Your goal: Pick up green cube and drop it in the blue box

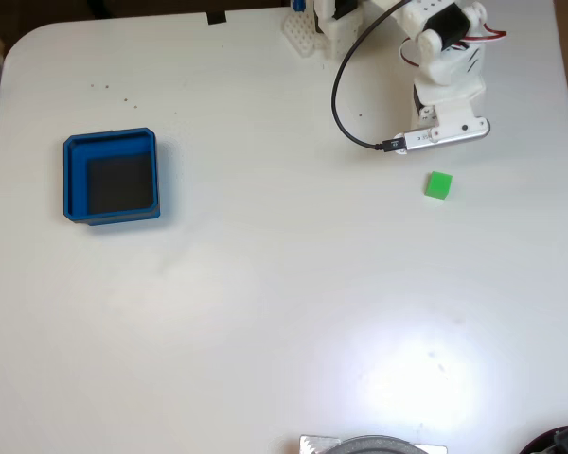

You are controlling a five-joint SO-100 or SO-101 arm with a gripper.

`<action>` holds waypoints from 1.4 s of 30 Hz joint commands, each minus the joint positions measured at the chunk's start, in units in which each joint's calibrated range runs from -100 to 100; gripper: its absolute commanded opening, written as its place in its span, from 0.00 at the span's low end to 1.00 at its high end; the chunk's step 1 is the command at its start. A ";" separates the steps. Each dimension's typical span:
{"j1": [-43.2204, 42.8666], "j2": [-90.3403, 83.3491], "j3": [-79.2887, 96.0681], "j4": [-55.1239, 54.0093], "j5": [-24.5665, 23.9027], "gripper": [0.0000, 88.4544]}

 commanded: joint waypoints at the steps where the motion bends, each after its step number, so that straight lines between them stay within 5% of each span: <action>1: -0.20 -0.25 -4.06 0.62 -0.20 0.28; 23: 0.03 16.47 -19.67 0.62 -0.54 0.28; 42: 0.18 28.76 -29.28 0.62 -10.65 0.28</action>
